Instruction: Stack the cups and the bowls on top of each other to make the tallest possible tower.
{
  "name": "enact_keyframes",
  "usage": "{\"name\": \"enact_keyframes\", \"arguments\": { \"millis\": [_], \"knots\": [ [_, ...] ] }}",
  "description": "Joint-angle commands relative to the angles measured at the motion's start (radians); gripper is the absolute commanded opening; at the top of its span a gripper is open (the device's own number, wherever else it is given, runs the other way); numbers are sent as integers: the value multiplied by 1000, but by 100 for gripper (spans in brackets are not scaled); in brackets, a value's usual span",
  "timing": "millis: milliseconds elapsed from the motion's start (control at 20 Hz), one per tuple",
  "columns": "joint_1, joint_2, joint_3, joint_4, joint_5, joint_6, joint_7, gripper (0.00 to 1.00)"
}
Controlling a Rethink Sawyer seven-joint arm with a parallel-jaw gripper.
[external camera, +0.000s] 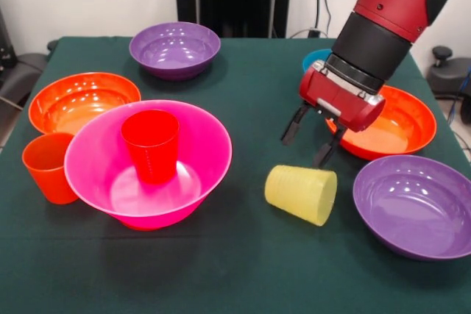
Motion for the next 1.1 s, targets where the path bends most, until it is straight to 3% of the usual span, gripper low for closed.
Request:
{"name": "enact_keyframes", "arguments": {
  "millis": [50, 200, 450, 750, 900, 1100],
  "knots": [
    [85, 131, -16, 2, -44, 98, 159, 100],
    [102, 153, -55, 5, -38, 127, 166, 100],
    [76, 126, -12, 37, -43, 105, 120, 100],
    [49, 126, 20, -5, -32, 47, 102, 100],
    [65, 159, -59, -88, 5, 62, 149, 100],
    [38, 160, -160, -185, 24, 88, 155, 100]
  ]
}}
